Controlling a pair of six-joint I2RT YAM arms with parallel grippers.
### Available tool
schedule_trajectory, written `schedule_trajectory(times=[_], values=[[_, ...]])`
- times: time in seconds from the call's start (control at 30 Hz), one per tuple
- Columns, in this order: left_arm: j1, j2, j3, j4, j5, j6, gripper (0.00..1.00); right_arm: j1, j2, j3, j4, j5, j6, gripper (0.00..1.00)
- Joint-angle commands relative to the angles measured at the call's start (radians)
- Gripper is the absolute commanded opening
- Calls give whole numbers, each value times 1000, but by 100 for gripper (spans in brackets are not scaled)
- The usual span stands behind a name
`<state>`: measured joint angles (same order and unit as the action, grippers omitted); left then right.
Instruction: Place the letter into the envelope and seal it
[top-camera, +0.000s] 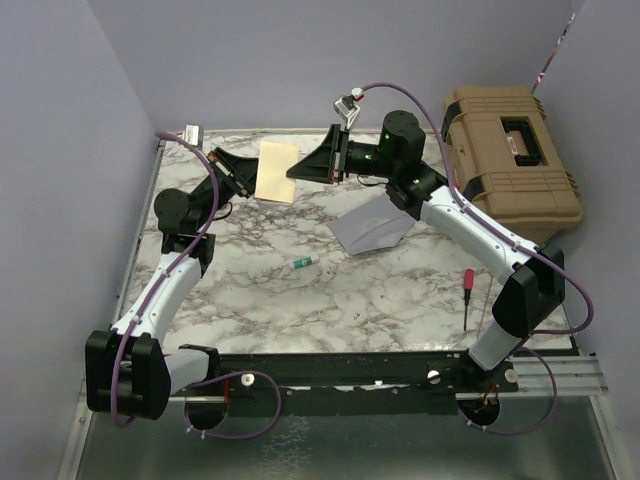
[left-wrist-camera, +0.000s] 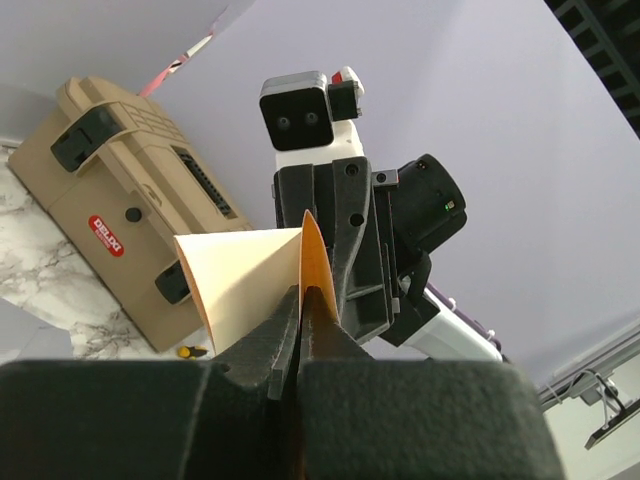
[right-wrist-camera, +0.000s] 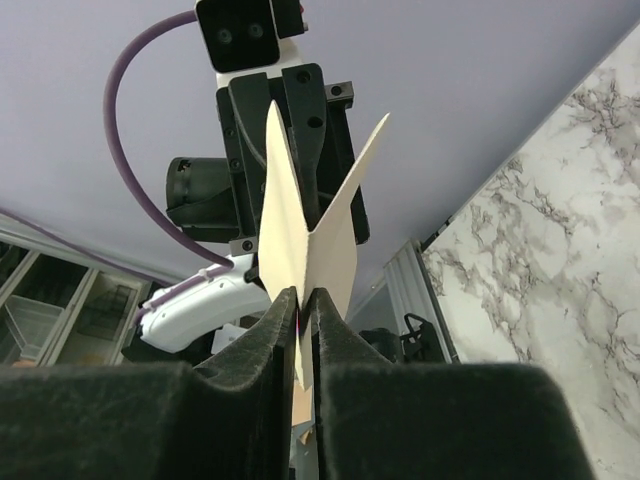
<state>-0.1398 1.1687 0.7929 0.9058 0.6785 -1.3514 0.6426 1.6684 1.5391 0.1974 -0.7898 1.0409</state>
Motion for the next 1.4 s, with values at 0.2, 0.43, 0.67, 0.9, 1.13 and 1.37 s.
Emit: schedule_trajectory(times=[0.2, 0.43, 0.67, 0.9, 1.13, 1.37], values=[[-1, -31, 65, -79, 63, 88, 7, 6, -40, -24, -11, 47, -26, 0], [5, -68, 54, -208, 76, 186, 18, -16, -100, -44, -115, 109, -167, 0], [11, -132, 61, -437, 67, 324, 67, -49, -171, -66, -259, 201, -296, 0], [11, -167, 92, -579, 35, 411, 97, -75, -238, -108, -220, 313, -284, 0], [11, -169, 87, -473, 16, 303, 99, -76, -254, -185, 26, 349, -113, 0], [-51, -151, 27, -307, -120, 101, 99, -75, -183, -196, 271, 267, 89, 0]])
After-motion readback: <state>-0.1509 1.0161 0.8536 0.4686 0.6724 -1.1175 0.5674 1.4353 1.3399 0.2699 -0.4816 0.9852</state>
